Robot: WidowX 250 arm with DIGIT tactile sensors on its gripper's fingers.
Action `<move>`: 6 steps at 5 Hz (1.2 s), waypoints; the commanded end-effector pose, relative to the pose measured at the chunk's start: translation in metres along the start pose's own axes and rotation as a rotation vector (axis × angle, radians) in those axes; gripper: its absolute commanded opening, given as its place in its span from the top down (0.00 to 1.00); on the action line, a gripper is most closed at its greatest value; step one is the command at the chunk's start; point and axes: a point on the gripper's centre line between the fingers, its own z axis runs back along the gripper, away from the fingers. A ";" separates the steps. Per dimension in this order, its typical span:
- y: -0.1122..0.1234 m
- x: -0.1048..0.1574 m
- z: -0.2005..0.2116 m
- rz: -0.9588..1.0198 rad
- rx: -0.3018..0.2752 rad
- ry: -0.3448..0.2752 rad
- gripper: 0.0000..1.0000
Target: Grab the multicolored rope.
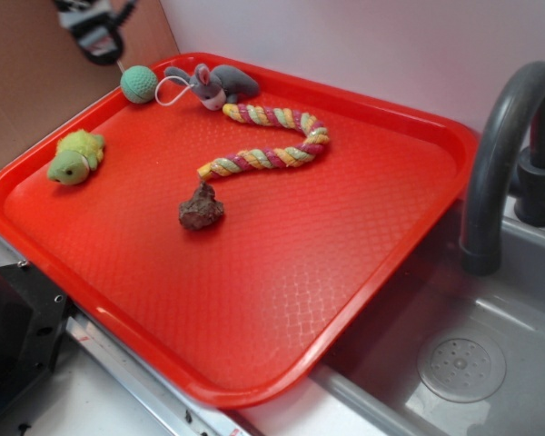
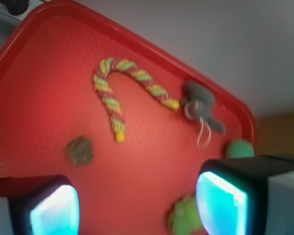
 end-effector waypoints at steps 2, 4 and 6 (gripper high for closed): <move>-0.001 0.063 -0.062 0.046 -0.075 0.026 0.00; -0.007 0.068 -0.100 -0.017 -0.081 0.092 0.00; -0.024 0.063 -0.141 -0.114 -0.157 0.149 0.00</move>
